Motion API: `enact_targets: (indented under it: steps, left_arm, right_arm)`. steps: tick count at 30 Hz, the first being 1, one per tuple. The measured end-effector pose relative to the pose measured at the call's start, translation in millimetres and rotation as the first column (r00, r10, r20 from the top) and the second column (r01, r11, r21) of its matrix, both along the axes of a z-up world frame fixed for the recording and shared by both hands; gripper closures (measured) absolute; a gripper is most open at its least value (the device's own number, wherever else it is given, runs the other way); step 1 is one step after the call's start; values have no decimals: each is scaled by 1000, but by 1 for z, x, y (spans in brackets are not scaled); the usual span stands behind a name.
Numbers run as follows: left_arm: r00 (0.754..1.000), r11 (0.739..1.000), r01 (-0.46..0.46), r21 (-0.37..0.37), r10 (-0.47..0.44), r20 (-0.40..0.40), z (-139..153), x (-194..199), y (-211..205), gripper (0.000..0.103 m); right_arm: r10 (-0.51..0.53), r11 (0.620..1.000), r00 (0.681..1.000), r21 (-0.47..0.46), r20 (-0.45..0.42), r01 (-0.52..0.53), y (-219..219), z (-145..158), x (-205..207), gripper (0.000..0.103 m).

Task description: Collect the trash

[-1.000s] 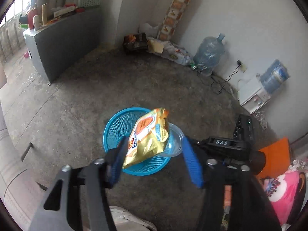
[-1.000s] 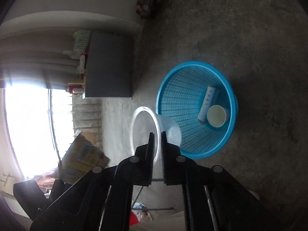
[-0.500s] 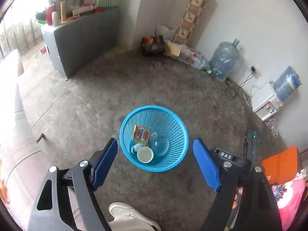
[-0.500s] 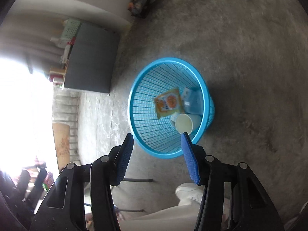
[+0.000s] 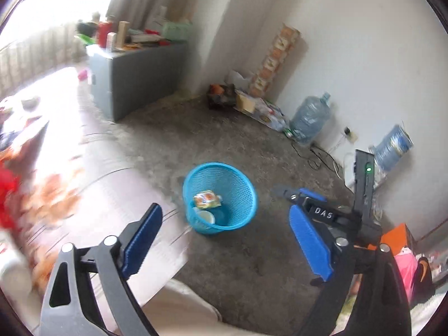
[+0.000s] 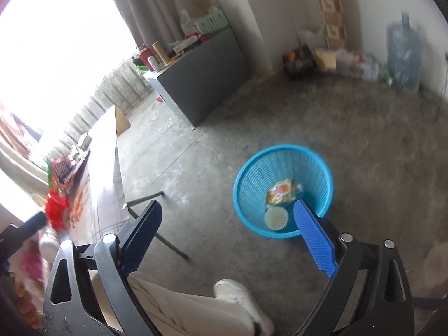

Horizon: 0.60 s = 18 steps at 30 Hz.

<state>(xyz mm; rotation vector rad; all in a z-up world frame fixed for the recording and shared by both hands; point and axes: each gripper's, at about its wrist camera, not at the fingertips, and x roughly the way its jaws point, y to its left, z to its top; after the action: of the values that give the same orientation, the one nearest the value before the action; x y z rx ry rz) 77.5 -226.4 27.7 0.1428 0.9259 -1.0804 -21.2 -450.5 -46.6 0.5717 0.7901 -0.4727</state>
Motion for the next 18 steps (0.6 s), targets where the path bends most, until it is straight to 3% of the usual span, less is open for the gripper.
enact_targets:
  steps: [5,9,13,18]
  left_arm:
    - [979,984,-171,-51,176,101,18,-12,87,6]
    - [943,949,-305,-77,312,119,17,-21,153,6]
    - [892,895,-434,-104,443,90,9,-22,211,6]
    - [813,815,-574,-82,579,64,-6,-13,264,6]
  right_arm:
    - [29,954,997,-295,-74,-50,55,30,13,8]
    - [111,908,993,-402,-47,-121,91,41,19,8]
    - [257,884,966,-406,9,-232,121,54,29,8]
    - [448,866,886,-302,117,-398,151,70,45,8]
